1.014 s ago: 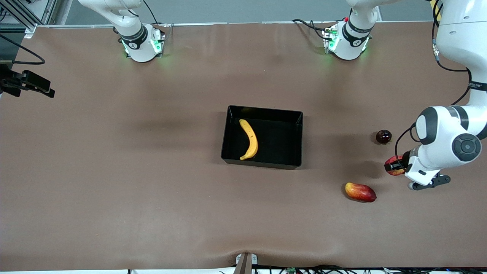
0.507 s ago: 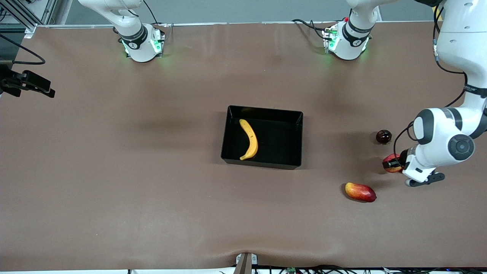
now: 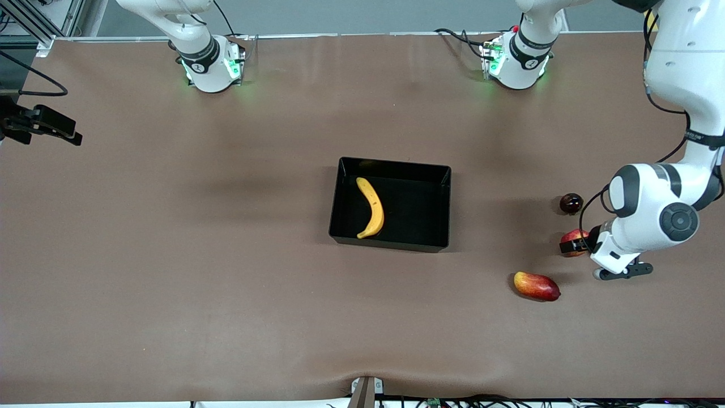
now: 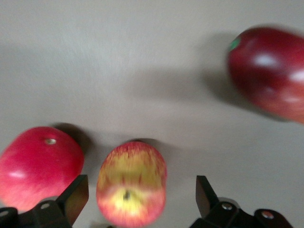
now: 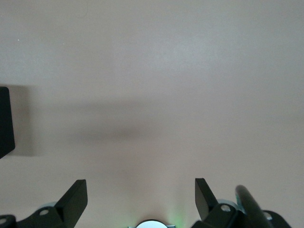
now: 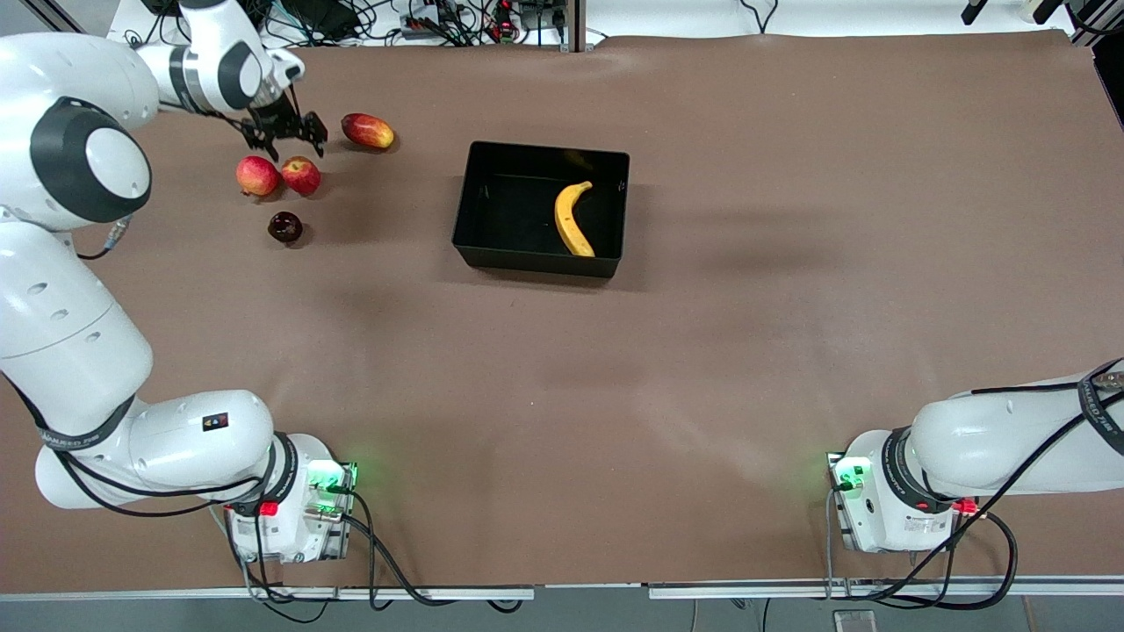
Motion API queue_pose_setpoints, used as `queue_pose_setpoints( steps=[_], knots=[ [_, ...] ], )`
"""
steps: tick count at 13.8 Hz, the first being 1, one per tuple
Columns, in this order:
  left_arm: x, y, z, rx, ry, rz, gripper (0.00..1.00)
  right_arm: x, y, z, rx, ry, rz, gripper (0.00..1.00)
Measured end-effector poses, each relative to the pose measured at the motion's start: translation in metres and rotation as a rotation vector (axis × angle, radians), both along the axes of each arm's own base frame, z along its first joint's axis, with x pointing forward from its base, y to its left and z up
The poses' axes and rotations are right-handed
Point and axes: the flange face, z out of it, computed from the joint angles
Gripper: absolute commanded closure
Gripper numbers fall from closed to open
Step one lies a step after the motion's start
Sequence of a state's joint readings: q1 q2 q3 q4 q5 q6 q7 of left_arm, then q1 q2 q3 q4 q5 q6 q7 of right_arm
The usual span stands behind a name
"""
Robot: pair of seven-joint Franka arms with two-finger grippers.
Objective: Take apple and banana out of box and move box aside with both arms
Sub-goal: 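Lower the apple beside the red apple and open the left gripper, then move the left gripper back over the banana in the box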
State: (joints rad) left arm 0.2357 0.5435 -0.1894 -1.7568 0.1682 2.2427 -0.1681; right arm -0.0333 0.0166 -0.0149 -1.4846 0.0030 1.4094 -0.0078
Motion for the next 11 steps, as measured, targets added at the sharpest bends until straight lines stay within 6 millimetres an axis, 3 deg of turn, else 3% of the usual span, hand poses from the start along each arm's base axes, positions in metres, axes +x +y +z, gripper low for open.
queue_pose_setpoints(
  steps=[2,4,6,9,11],
  knots=[
    [0.005,-0.026,0.057,-0.001,-0.017,-0.038,0.00,0.000,0.000,0.000,0.000,0.000,0.000,0.00],
    [0.001,-0.066,0.110,-0.004,-0.022,-0.083,0.00,0.000,0.000,0.000,0.000,0.000,0.000,0.00],
    [-0.013,-0.113,0.145,-0.008,-0.013,-0.103,0.00,0.000,0.000,0.000,0.000,0.000,0.000,0.00],
    [-0.043,-0.200,0.163,-0.024,0.042,-0.166,0.00,0.000,0.000,0.000,0.000,0.000,0.000,0.00],
    [-0.063,-0.262,0.155,-0.043,0.056,-0.190,0.00,0.000,0.000,0.000,0.000,0.000,0.000,0.00]
  ],
)
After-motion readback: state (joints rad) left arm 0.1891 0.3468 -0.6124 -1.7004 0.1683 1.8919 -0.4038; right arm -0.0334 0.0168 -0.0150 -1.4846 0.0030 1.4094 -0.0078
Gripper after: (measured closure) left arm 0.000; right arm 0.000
